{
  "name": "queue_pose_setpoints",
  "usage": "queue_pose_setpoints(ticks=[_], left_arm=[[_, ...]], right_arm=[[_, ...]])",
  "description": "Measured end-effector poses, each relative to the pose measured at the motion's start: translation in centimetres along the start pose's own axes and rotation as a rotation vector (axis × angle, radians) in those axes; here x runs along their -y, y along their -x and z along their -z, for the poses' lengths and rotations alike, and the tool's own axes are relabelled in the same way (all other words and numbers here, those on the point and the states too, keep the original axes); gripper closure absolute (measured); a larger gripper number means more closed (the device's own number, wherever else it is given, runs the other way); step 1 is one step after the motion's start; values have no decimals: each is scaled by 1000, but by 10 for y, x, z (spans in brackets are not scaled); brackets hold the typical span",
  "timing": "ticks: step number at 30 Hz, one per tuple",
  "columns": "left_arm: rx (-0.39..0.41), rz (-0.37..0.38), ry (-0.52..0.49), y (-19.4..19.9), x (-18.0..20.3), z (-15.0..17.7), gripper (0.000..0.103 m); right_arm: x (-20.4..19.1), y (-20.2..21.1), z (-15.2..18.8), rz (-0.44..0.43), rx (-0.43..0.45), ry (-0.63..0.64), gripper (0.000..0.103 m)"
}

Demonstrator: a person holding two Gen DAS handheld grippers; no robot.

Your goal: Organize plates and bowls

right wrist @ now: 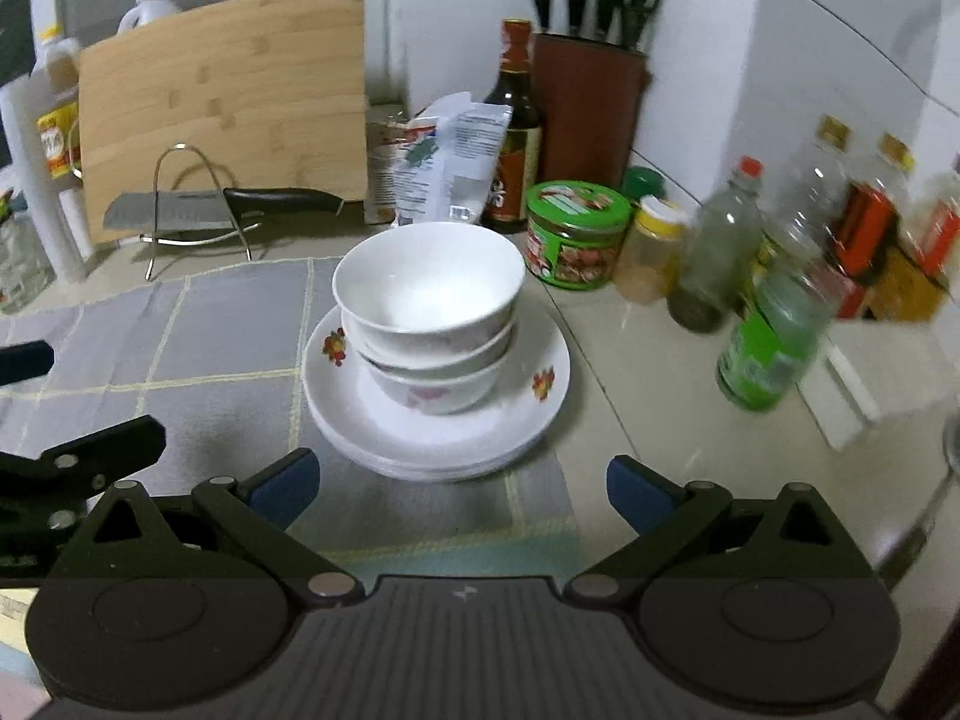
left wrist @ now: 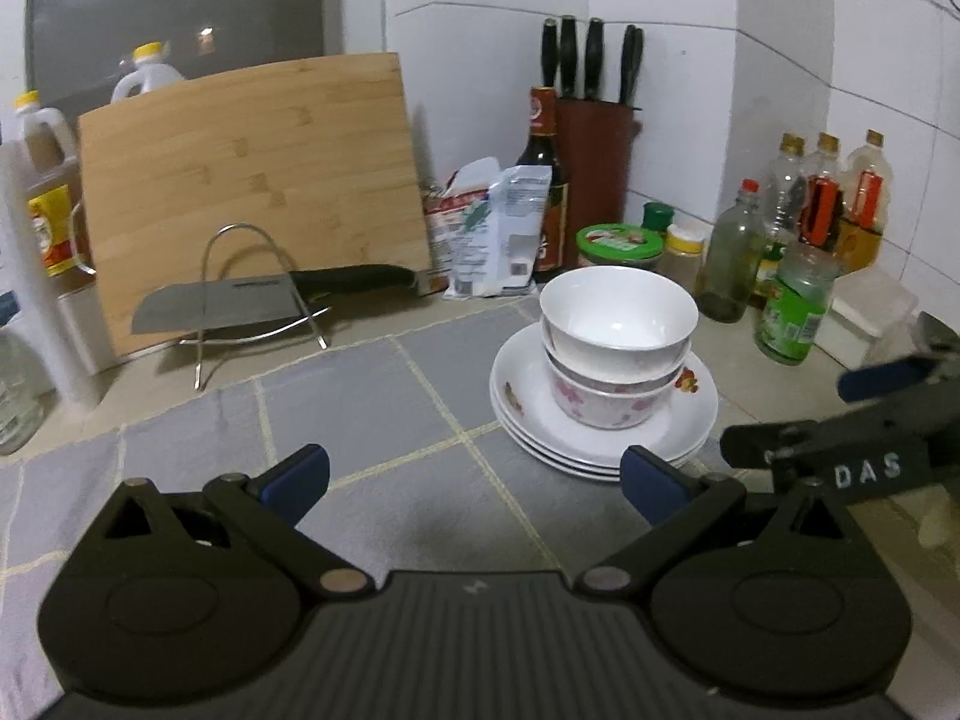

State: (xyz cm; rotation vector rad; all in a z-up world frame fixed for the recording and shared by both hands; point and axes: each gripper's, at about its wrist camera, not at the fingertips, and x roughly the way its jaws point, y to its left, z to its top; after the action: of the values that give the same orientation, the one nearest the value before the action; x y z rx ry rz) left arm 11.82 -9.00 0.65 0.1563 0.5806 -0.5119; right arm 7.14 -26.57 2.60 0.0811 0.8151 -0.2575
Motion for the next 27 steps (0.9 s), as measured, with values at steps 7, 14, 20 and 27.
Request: queue_pose_setpoints(ticks=[7,14,20,27], left_arm=[[1,-20,20,14,4,-5,1],[-3,-22,45,18,5,-8,1],[-6,-15,51,19,5,-9,1],[-7,-16,55,19,6,-10,1]], right_arm=[[3,19,9,3,10,-62,0],[2,25,9,4,19,-71,0],[4,28,8,5,28,-71,0],[5,31,7,8,28,-81,0]])
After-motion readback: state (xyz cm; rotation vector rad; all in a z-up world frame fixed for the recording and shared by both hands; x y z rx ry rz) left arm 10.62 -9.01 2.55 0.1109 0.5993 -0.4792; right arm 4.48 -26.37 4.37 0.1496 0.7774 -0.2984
